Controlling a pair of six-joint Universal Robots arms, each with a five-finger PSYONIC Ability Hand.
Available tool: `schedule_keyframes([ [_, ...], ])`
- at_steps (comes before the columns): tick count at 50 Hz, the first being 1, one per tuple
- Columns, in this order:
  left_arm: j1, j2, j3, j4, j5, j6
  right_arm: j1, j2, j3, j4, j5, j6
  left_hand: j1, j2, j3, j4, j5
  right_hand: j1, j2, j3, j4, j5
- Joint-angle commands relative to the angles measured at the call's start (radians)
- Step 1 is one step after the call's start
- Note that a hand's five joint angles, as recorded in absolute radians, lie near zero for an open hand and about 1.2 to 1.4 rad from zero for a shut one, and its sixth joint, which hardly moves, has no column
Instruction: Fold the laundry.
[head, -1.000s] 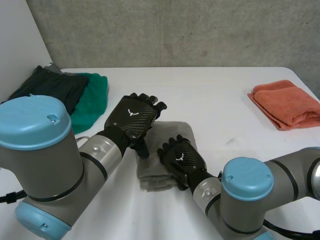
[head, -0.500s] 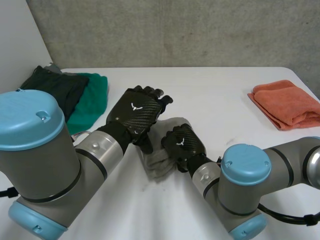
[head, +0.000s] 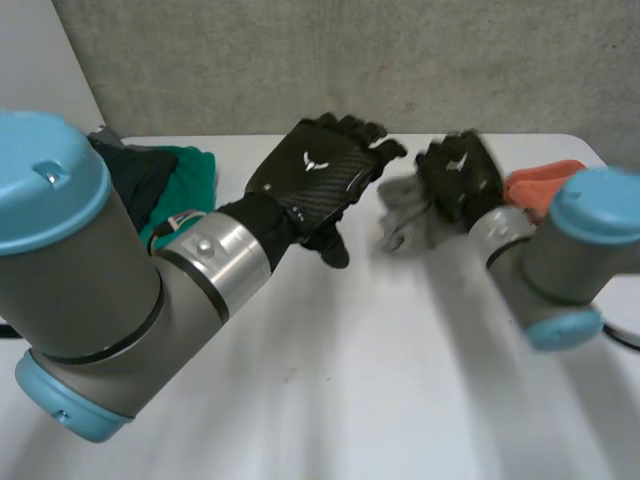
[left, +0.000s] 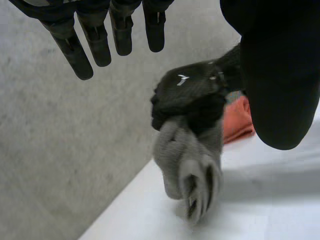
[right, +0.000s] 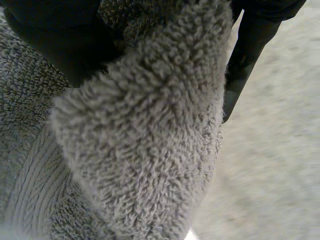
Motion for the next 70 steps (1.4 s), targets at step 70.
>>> schedule_keyframes([
  [70,-0.103,-0.083,0.044,0.002,0.037,-0.019,-0.693,0.111,-0.282,0.123,0.097,-0.26,-0.009,-0.006,-0.005,0.0,0.005,-0.84,-0.958,-0.976,-1.015,-0.921],
])
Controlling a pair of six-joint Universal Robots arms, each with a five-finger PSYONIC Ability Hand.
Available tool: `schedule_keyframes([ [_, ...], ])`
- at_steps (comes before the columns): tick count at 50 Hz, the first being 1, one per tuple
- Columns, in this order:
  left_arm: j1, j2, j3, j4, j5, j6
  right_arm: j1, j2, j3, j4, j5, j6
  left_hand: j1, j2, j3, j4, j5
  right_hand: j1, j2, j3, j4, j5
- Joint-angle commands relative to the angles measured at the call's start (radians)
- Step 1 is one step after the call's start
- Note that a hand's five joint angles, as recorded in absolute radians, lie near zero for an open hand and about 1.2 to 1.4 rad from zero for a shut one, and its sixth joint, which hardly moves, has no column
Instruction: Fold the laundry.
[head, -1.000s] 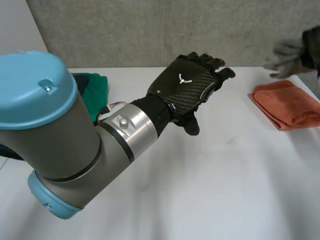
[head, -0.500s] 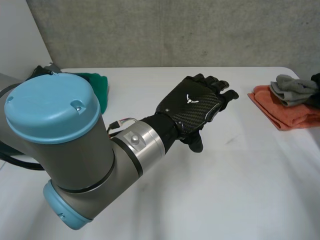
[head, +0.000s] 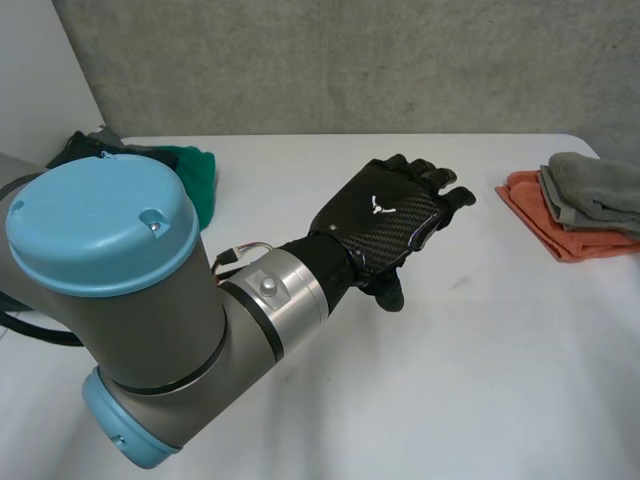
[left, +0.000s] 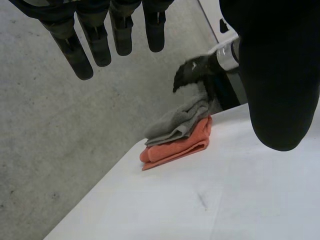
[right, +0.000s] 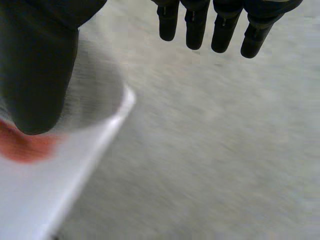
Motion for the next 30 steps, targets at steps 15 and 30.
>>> schedule_keyframes([
  [15,0.236,0.118,0.053,0.099,-0.196,0.009,0.344,-0.452,0.43,-0.323,0.009,0.039,-0.003,0.0,0.001,0.006,0.011,-0.051,-0.032,-0.03,-0.028,-0.042],
  [30,0.692,-0.225,0.182,0.025,-0.136,0.311,0.577,-0.513,0.699,0.076,-0.14,0.057,0.0,0.002,0.004,0.009,0.013,-0.051,-0.032,-0.03,-0.028,-0.042],
])
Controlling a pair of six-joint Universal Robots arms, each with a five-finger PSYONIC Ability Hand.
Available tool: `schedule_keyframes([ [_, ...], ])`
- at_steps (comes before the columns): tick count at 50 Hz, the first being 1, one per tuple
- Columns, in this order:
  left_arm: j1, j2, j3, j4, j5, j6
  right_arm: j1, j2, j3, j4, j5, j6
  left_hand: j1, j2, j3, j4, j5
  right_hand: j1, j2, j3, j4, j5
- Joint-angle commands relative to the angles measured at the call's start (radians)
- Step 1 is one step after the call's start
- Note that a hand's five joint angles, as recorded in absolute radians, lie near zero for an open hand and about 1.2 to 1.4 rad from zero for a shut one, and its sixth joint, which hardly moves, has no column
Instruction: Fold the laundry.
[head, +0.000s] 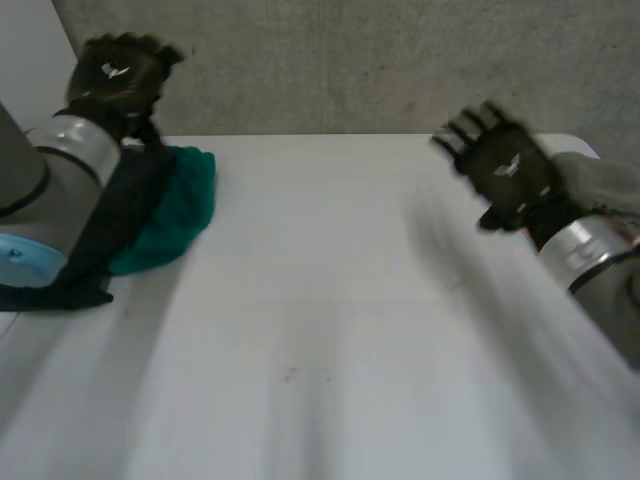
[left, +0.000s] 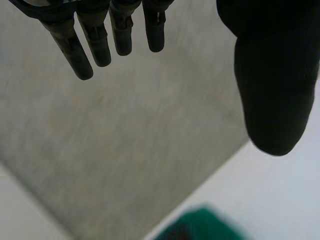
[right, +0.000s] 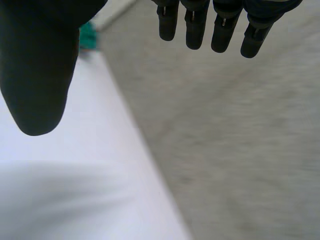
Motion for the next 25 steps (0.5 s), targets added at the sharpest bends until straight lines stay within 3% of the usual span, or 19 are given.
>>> schedule_keyframes([
  [1,0.156,-0.264,0.101,-0.025,0.048,0.271,0.064,0.042,0.041,0.351,0.057,-0.045,0.011,0.014,0.016,0.021,0.025,-0.051,-0.032,-0.03,-0.028,-0.042],
  [5,0.19,-0.394,0.175,-0.025,0.042,0.404,0.072,0.065,0.065,0.38,0.081,-0.091,0.026,0.029,0.03,0.035,0.04,-0.051,-0.032,-0.03,-0.028,-0.042],
  [11,0.244,-0.504,0.227,-0.01,-0.004,0.512,0.058,0.064,0.088,0.366,0.089,-0.111,0.155,0.158,0.159,0.164,0.169,-0.051,-0.032,-0.03,-0.028,-0.042],
  [15,0.247,-0.525,0.233,0.015,-0.029,0.518,0.056,0.059,0.088,0.363,0.09,-0.109,0.638,0.641,0.643,0.648,0.652,-0.051,-0.032,-0.03,-0.028,-0.042],
  [16,0.239,-0.522,0.23,0.025,-0.03,0.517,0.056,0.058,0.088,0.363,0.09,-0.108,1.0,1.003,1.004,1.009,1.014,-0.051,-0.032,-0.03,-0.028,-0.042],
  [17,0.235,-0.521,0.227,0.032,-0.032,0.515,0.056,0.058,0.087,0.363,0.09,-0.108,1.163,1.166,1.167,1.172,1.177,-0.051,-0.032,-0.03,-0.028,-0.042],
  [23,0.157,-0.441,0.212,0.058,-0.049,0.475,0.055,0.051,0.087,0.353,0.095,-0.108,1.165,1.168,1.169,1.174,1.179,-0.051,-0.032,-0.03,-0.028,-0.042],
  [25,0.123,-0.369,0.194,0.062,-0.049,0.41,0.052,0.033,0.085,0.344,0.11,-0.105,1.165,1.168,1.169,1.174,1.179,-0.051,-0.032,-0.03,-0.028,-0.042],
])
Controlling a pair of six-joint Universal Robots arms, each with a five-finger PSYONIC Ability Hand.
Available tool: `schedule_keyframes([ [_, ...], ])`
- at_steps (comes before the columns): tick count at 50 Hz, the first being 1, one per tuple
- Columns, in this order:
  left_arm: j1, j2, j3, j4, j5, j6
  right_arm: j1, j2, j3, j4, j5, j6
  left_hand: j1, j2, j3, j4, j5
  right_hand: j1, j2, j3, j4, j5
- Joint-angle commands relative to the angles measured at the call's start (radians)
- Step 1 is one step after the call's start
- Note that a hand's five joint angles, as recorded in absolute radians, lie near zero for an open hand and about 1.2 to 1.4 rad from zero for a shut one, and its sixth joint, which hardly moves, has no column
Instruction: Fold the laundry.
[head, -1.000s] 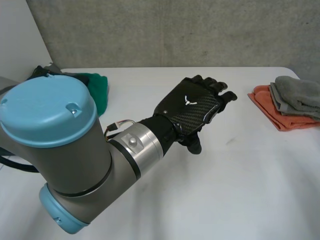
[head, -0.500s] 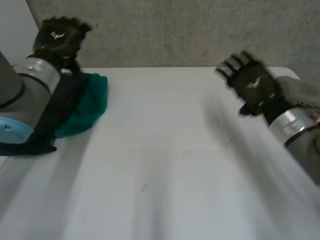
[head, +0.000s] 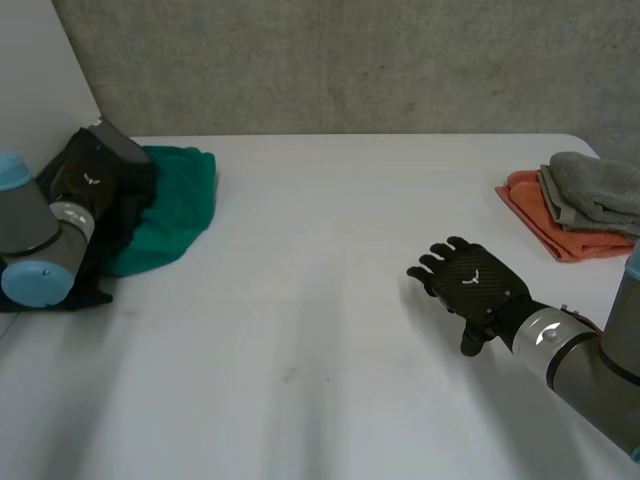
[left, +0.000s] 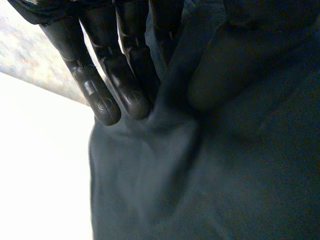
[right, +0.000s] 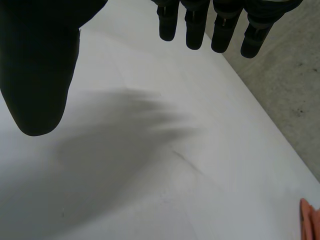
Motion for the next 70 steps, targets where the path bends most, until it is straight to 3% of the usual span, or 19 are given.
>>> schedule_keyframes([
  [1,-0.108,0.168,-0.044,0.025,-0.01,-0.137,-0.007,-0.033,-0.003,-0.021,0.027,0.009,0.321,0.213,0.214,0.205,0.223,-0.051,-0.032,-0.03,-0.028,-0.042],
  [6,-0.188,0.332,-0.114,0.025,0.002,-0.376,-0.042,-0.089,-0.006,-0.059,0.086,0.015,0.321,0.213,0.214,0.205,0.223,-0.051,-0.032,-0.03,-0.028,-0.042],
  [11,-0.336,0.444,-0.248,0.019,0.1,-0.598,-0.07,-0.131,-0.014,-0.086,0.126,0.055,0.321,0.213,0.214,0.205,0.223,-0.051,-0.032,-0.03,-0.028,-0.042],
  [15,-0.469,0.427,-0.332,0.019,0.212,-0.638,-0.084,-0.136,-0.02,-0.084,0.134,0.099,0.321,0.213,0.214,0.205,0.223,-0.051,-0.032,-0.03,-0.028,-0.042],
  [20,-0.605,0.315,-0.343,0.011,0.268,-0.643,-0.091,-0.133,-0.023,-0.086,0.137,0.111,0.321,0.213,0.214,0.205,0.223,-0.051,-0.032,-0.03,-0.028,-0.042],
  [21,-0.622,0.301,-0.342,0.01,0.271,-0.642,-0.091,-0.133,-0.023,-0.086,0.137,0.111,0.159,0.05,0.052,0.043,0.061,-0.051,-0.032,-0.03,-0.028,-0.042],
  [23,-0.652,0.288,-0.343,0.008,0.277,-0.64,-0.105,-0.132,-0.026,-0.084,0.139,0.111,-0.409,-0.518,-0.516,-0.525,-0.507,-0.051,-0.032,-0.03,-0.028,-0.042],
  [25,-0.656,0.298,-0.343,0.008,0.276,-0.643,-0.114,-0.132,-0.028,-0.083,0.137,0.111,-0.453,-0.562,-0.56,-0.569,-0.551,-0.051,-0.032,-0.03,-0.028,-0.042],
  [29,-0.607,0.41,-0.354,0.01,0.256,-0.652,-0.121,-0.129,-0.047,-0.076,0.136,0.11,-0.773,-0.881,-0.88,-0.889,-0.871,-0.051,-0.032,-0.03,-0.028,-0.042],
  [36,-0.516,0.548,-0.453,0.005,0.159,-0.643,-0.116,-0.125,-0.092,-0.043,0.128,0.107,-0.771,-0.879,-0.877,-0.887,-0.868,-0.051,-0.032,-0.03,-0.028,-0.042],
  [43,-0.511,0.706,-0.644,-0.013,-0.046,-0.64,-0.036,-0.095,-0.208,0.167,0.082,0.108,-0.756,-0.864,-0.863,-0.872,-0.854,-0.051,-0.032,-0.03,-0.028,-0.042],
  [48,-0.519,0.789,-0.798,-0.038,-0.174,-0.637,0.019,0.037,-0.328,0.363,0.019,0.081,-0.624,-0.733,-0.731,-0.74,-0.722,-0.051,-0.032,-0.03,-0.028,-0.042],
  [57,-0.571,0.78,-0.92,-0.193,-0.18,-0.643,0.07,0.19,-0.384,0.448,0.025,-0.12,-0.342,-0.45,-0.449,-0.458,-0.44,0.094,0.113,0.115,0.117,0.103],
  [66,-0.591,0.647,-0.912,-0.207,-0.179,-0.643,0.068,0.232,-0.344,0.352,0.027,-0.152,-0.441,-0.55,-0.548,-0.557,-0.539,0.22,0.239,0.241,0.243,0.229],
  [70,-0.585,0.611,-0.883,-0.176,-0.171,-0.642,0.067,0.23,-0.327,0.289,0.027,-0.151,-0.556,-0.665,-0.663,-0.672,-0.654,0.414,0.432,0.435,0.436,0.422],
])
